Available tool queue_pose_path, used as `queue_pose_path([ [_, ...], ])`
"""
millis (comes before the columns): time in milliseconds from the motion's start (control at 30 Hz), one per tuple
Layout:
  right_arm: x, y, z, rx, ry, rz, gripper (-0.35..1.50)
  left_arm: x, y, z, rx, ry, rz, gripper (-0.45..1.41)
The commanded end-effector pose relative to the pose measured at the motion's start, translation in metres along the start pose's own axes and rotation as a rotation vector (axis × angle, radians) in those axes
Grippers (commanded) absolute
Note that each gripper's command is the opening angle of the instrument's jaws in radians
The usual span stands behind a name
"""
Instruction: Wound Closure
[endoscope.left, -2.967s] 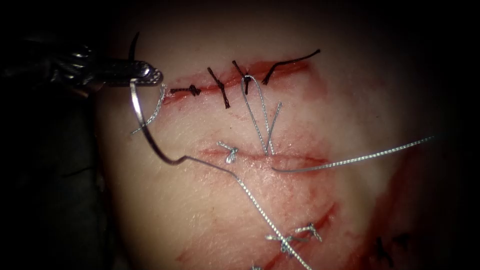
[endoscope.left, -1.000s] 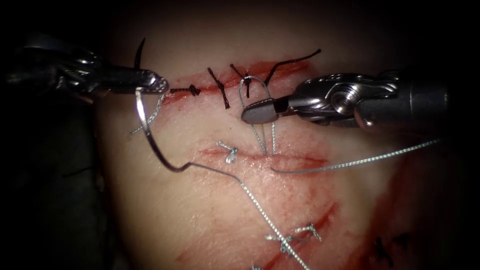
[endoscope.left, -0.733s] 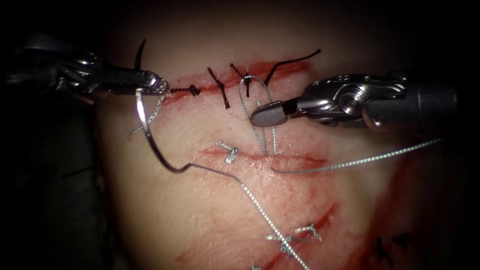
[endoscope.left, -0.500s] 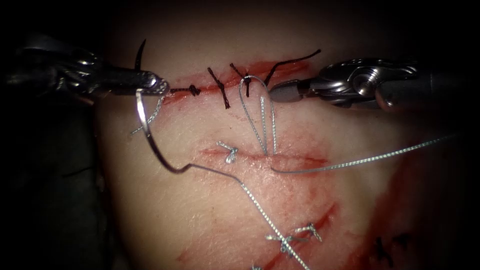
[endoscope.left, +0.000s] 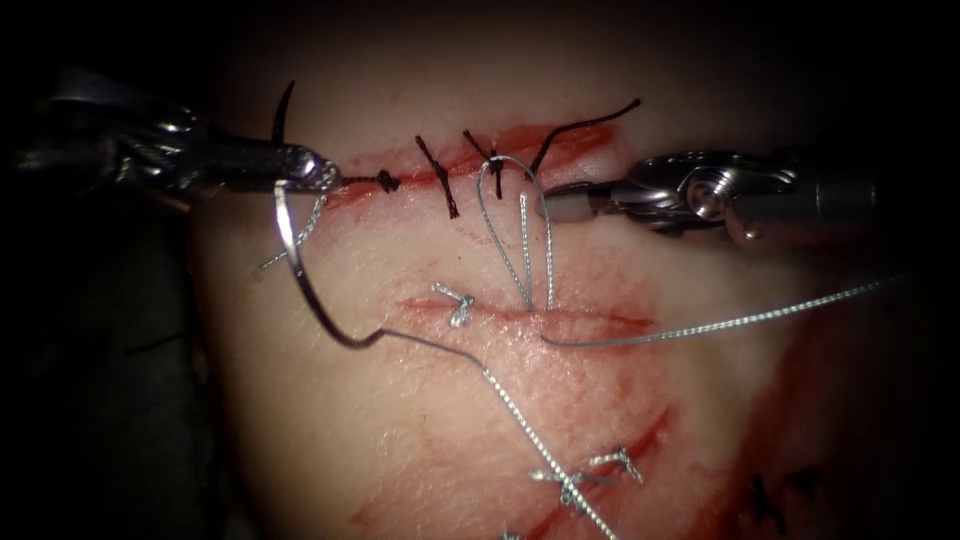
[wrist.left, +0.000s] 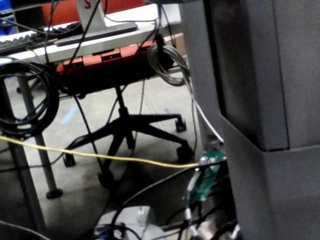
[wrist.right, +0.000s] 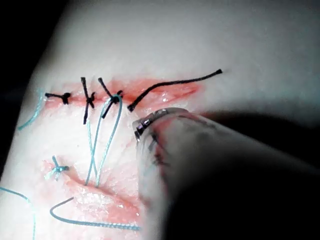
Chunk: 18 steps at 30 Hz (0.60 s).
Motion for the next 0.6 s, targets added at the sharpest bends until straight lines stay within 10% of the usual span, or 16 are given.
queue_pose_path([
  [33,0.0008,-0.0009,0.0012,0.012,0.005,0.001,-0.35,0.0002,-0.0006,0.0003,0.000,0.000,0.000,-0.45],
  [400,0.0059,-0.0036,0.0008,0.075,0.126,-0.005,-0.35,0.0001,-0.0006,0.0004,0.000,0.000,0.000,-0.45],
  [600,0.0049,-0.0047,0.0019,0.143,0.134,-0.022,-0.35,0.0001,-0.0006,0.0005,-0.001,-0.004,0.000,-0.45],
])
